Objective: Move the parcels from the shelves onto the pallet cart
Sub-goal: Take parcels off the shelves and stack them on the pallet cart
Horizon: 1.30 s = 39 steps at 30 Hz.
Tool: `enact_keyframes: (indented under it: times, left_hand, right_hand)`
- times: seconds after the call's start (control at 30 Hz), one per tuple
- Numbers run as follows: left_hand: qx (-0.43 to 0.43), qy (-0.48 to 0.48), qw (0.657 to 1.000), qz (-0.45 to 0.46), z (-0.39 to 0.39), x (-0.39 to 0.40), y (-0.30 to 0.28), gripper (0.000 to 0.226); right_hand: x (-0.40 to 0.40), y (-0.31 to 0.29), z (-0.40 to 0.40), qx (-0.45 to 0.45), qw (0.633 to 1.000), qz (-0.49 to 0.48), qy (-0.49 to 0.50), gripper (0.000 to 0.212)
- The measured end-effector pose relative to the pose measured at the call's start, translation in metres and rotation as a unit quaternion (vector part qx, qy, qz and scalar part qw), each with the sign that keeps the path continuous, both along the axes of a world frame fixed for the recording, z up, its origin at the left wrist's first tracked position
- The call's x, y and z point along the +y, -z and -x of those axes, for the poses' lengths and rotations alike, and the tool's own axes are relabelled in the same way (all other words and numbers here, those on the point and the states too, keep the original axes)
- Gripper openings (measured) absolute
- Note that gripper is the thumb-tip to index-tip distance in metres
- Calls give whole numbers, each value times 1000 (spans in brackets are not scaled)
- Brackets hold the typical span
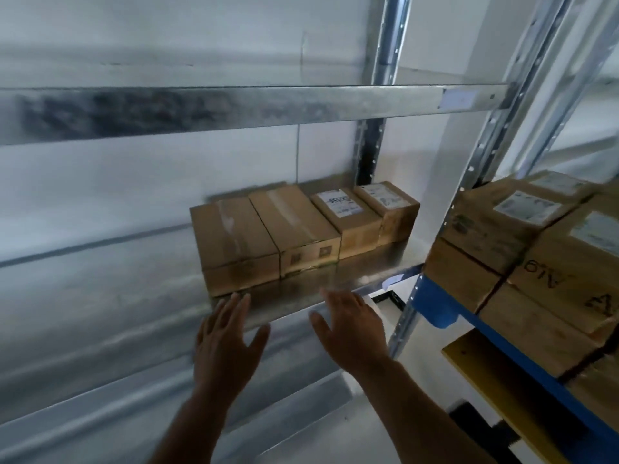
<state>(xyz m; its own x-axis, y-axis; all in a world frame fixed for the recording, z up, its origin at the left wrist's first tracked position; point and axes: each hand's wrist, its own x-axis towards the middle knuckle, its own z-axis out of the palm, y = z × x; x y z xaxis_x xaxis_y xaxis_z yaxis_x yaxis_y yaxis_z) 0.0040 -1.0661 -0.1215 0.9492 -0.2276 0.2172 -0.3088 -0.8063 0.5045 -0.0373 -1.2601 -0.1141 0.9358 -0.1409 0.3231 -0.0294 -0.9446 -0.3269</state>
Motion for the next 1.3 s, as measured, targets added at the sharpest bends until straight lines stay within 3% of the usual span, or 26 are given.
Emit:
enact_keyframes:
  times: [0.3,0.63,0.9,1.03,1.13,1.3]
  left_hand:
    - [-13,-60,998,-2,-79,50,2,60]
    - [34,-95,993,-57,-155,58,4,57]
    - [115,-111,983,85,-159,63,-3,36]
    - [98,-198,972,81,-158,81,-2,36]
    - [116,-194,970,93,-160,83,-5,37]
    - [194,-131,959,163,-162,82,-6,49]
  right_hand:
    - [32,3,-95,59,997,-27,-27,39]
    - [33,6,-161,75,996,-30,32,43]
    - [62,10,-167,71,995,-76,8,37]
    - [69,8,-172,68,993,-100,-6,33]
    - [67,7,-183,108,986,-126,9,31]
    - [68,5,-189,171,944,-280,-33,42]
